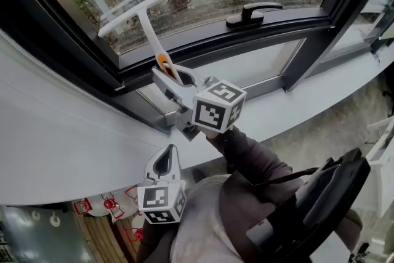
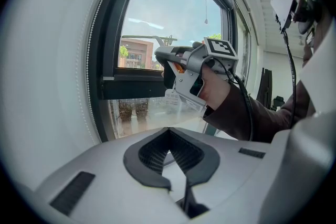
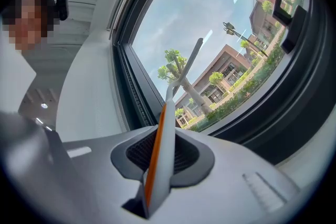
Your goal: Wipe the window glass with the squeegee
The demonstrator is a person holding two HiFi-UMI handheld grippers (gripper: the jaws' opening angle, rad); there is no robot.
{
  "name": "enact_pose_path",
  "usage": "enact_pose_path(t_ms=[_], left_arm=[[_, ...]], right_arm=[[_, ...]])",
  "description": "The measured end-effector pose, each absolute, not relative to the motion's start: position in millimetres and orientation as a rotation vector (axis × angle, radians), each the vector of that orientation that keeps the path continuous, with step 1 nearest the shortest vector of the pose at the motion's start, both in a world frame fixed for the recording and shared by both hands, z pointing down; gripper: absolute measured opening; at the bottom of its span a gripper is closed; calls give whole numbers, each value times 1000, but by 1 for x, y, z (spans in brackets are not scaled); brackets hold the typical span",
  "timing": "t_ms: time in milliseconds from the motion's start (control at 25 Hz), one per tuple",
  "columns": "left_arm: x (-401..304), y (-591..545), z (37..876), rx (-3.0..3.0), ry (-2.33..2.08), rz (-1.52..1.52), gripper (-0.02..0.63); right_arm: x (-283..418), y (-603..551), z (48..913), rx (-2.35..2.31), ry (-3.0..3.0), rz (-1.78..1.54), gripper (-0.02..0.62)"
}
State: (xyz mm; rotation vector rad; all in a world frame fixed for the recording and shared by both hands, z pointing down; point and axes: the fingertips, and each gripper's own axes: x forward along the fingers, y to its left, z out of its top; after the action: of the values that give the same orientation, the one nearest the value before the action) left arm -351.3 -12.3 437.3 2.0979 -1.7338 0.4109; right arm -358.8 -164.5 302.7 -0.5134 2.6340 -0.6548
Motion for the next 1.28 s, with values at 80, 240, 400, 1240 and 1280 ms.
enact_pose_path(t_ms=[80,240,400,1240,1280], left_arm=[[-351,-13,438,2099,-1731,412,0],[-350,-14,439,2102,-1726,414,0],[-349,-15,440,2102,-1725,417,0],[-342,-16,443,2103,-1709,450,0],[-342,-16,443,2102,-1708,451,0]], right_arm=[[-359,-164,305,-514,2634,-664,51],[-360,-163,312,-514,2633,-693,51],[-359,-162,318,-513,2635,-714,51],[-358,-158,346,-515,2656,-797,44],[-358,-158,347,-514,2656,-802,44]])
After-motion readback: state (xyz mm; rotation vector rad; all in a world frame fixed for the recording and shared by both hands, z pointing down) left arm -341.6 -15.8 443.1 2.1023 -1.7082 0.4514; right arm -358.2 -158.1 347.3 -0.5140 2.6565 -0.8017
